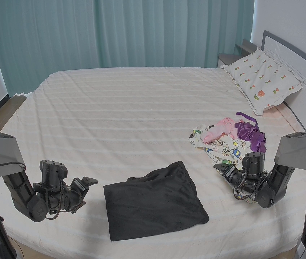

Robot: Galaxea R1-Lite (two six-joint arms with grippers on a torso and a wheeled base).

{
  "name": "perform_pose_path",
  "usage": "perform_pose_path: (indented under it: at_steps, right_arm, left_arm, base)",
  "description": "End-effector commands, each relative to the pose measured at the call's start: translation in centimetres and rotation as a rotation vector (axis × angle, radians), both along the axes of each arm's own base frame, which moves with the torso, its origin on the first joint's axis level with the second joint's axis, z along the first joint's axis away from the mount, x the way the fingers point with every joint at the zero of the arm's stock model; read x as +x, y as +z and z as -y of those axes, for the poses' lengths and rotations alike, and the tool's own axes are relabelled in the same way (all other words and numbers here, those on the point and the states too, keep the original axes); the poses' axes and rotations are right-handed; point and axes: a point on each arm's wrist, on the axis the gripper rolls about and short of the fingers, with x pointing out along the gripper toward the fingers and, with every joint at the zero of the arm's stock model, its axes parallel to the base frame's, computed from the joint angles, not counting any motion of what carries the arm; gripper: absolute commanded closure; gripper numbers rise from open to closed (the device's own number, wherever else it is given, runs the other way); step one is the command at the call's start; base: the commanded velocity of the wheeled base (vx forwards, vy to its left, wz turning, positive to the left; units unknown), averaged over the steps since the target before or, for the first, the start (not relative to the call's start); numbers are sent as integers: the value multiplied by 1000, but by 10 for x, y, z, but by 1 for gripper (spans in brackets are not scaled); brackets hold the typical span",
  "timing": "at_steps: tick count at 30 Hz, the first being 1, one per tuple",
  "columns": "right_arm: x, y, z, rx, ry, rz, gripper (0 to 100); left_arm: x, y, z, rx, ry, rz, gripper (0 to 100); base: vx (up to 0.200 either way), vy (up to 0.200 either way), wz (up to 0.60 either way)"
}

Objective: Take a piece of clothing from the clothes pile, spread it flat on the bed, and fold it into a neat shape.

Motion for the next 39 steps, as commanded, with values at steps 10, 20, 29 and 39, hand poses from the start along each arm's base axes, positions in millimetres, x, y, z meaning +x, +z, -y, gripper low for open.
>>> perform_pose_path:
  at_steps: [10, 20, 29, 39]
  right_arm:
    - [-7, -3, -4, -8, 19, -11, 0]
    - [-6, -3, -5, -7, 19, -8, 0]
    - [-5, -2, -4, -5, 16, -2, 0]
    - [-5, -4, -3, -9, 14, -6, 0]
  left_arm:
    - [54, -37, 40, 210, -139, 97, 0]
    - [61, -53, 45, 355, -240, 124, 0]
    - [73, -59, 57, 356, -263, 151, 0]
    - [87, -69, 53, 438, -208, 159, 100]
  base:
    - [0, 0, 0]
    - [0, 0, 0]
    - [0, 0, 0]
    - [0, 0, 0]
